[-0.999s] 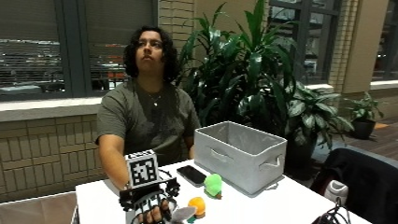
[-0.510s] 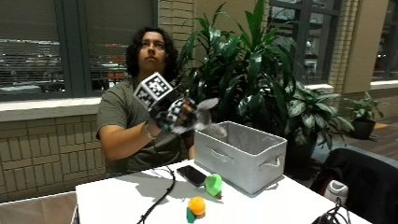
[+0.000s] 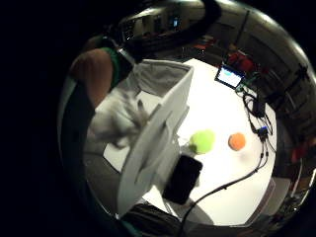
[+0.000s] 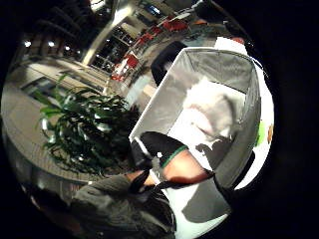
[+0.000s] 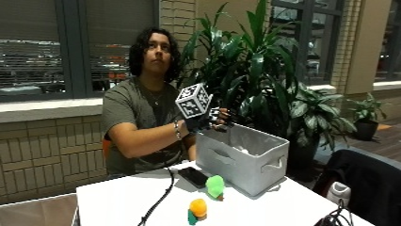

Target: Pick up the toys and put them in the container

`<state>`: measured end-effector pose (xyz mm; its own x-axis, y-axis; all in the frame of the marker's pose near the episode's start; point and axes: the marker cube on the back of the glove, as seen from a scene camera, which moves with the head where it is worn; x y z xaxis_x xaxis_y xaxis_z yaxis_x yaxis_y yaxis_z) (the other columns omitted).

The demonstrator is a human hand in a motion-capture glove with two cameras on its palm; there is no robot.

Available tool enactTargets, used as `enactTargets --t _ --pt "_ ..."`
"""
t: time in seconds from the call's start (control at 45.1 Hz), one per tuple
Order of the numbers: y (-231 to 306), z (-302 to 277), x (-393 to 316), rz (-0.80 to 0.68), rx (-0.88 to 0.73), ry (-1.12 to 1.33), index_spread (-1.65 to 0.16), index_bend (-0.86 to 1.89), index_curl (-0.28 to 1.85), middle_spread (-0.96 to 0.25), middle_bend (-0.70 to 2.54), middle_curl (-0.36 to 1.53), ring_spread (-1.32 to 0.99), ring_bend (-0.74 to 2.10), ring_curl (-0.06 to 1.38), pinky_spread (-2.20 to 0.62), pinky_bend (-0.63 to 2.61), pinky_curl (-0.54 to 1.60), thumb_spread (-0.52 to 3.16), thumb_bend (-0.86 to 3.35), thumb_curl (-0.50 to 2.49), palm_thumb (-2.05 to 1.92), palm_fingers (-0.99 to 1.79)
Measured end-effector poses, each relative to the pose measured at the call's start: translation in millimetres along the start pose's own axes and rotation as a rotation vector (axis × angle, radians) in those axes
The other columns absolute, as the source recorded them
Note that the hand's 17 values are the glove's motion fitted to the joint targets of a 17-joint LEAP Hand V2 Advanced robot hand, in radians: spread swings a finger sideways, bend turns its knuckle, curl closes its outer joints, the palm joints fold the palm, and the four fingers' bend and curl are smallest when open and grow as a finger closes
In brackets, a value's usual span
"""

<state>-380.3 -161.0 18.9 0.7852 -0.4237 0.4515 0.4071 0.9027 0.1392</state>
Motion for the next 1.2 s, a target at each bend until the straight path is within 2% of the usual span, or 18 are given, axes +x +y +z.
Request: enactTargets --t 0.089,0.222,0.377,0.555,0.777,1.198 --pt "19.9 -23.0 34.7 0.055 0.02 -0.003 -0.32 0.32 0.14 -0.21 0.28 0.41 -0.26 0.72 0.29 -0.2 0.94 0.36 1.14 -0.05 0.25 -0.05 0.23" --pt "53.8 -49.6 113.7 0.194 0.037 0.129 -0.33 0.37 0.17 -0.19 0.33 0.42 -0.26 0.73 0.27 -0.18 0.88 0.32 1.17 -0.03 0.24 -0.04 0.4" --pt "89.0 -70.4 202.3 0.408 0.012 0.207 -0.34 0.24 0.17 -0.23 0.4 0.45 -0.32 0.9 0.31 -0.26 0.92 0.32 1.33 0.02 0.26 0.05 0.68" --pt "92.4 -54.7 278.0 0.515 -0.024 0.307 -0.35 0.1 0.13 -0.3 0.55 0.53 -0.38 1.14 0.41 -0.37 0.98 0.38 1.36 0.03 0.27 0.11 0.91" --pt "82.8 -24.8 297.1 0.595 -0.077 0.302 -0.36 0.1 0.08 -0.38 0.72 0.65 -0.43 1.35 0.54 -0.41 1.11 0.47 1.31 0.0 0.28 0.11 0.81" --pt "49.9 18.7 304.1 0.614 -0.155 0.406 -0.37 0.19 0.1 -0.52 1.07 0.93 -0.5 1.64 0.72 -0.45 1.33 0.6 1.17 -0.01 0.3 0.14 0.71"
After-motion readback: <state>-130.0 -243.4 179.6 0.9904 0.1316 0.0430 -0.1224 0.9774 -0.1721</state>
